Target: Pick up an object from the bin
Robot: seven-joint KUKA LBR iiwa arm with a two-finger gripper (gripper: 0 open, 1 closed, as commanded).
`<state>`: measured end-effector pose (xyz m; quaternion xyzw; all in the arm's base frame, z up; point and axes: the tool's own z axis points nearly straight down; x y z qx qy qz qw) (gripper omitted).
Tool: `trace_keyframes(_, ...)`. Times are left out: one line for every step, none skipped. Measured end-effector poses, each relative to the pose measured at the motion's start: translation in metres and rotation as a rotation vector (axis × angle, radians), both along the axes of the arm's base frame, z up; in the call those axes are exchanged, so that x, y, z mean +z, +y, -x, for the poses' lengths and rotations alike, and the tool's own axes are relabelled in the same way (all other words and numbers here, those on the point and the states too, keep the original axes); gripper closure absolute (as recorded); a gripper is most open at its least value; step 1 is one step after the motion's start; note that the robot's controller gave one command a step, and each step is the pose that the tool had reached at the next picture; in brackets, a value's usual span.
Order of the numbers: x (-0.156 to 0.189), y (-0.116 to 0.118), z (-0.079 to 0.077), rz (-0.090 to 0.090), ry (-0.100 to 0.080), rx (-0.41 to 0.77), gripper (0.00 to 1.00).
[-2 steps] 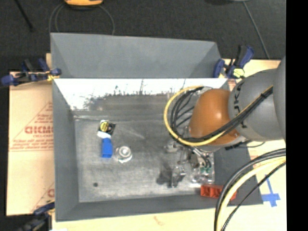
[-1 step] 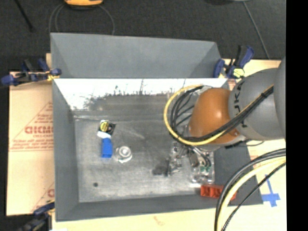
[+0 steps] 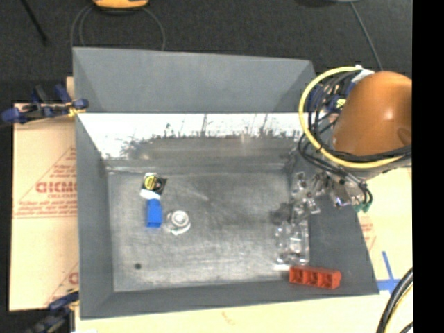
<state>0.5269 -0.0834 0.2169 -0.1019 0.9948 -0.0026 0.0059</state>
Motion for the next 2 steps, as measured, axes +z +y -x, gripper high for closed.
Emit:
trace_keyframes(-0.04,0.02,-0.066,-0.006,0.007,-0.058,1.0)
trace_keyframes(0.02,0.026,-0.074,-0.003,0.0,-0.005,1.0)
